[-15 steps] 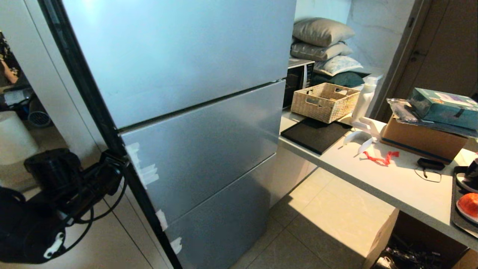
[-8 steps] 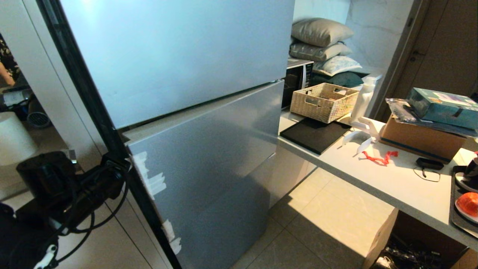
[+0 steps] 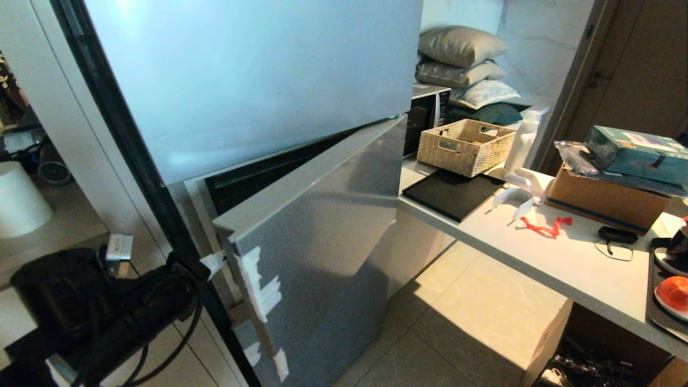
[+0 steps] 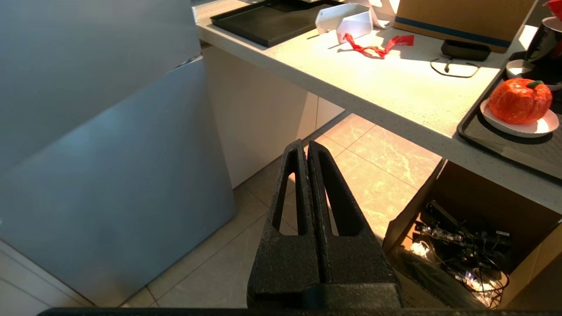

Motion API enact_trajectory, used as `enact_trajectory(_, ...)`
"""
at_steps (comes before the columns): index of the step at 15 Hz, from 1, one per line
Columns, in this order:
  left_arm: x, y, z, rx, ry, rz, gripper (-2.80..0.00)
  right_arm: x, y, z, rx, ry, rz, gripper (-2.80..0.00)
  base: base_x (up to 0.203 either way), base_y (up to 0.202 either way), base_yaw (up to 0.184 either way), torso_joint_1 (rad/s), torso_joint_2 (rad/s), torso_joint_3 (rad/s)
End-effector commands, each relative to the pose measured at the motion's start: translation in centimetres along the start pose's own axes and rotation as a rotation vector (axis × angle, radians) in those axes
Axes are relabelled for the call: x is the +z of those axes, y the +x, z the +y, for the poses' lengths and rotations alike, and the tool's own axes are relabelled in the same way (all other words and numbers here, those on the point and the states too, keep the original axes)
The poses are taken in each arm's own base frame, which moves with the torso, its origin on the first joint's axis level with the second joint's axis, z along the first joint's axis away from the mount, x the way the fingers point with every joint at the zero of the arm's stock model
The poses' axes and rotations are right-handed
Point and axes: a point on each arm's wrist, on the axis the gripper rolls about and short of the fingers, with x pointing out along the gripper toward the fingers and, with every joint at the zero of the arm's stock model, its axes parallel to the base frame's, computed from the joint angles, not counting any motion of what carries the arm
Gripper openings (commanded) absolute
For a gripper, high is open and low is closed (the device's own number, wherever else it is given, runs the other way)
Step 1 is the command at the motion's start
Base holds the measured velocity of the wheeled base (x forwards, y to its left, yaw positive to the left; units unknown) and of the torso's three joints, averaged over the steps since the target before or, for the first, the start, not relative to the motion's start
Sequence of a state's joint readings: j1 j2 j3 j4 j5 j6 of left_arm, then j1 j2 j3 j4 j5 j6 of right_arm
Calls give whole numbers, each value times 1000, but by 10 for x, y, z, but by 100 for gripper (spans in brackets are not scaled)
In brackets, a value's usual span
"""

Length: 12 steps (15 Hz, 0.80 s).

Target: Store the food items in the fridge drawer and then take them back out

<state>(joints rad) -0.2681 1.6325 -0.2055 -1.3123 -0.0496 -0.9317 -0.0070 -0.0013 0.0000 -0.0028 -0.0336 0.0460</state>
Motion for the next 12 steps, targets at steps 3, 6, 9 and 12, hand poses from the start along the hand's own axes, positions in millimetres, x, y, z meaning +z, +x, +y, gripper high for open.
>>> enact_trajectory(3, -31, -35, -19, -109, 16, 143, -280, 0, 0, 0, -1, 0, 1, -280, 0, 0, 0, 0, 0, 0)
enact_trajectory(6, -39, -63, -23, -150, 34, 154, -280, 0, 0, 0, 1, 0, 1, -280, 0, 0, 0, 0, 0, 0)
enact_trajectory(9, -28, -81, -29, -163, 181, 21, -280, 0, 0, 0, 1, 0, 1, -280, 0, 0, 0, 0, 0, 0)
enact_trajectory(12, -6, -101, -48, -184, 435, -158, -280, 0, 0, 0, 0, 0, 1, -280, 0, 0, 0, 0, 0, 0)
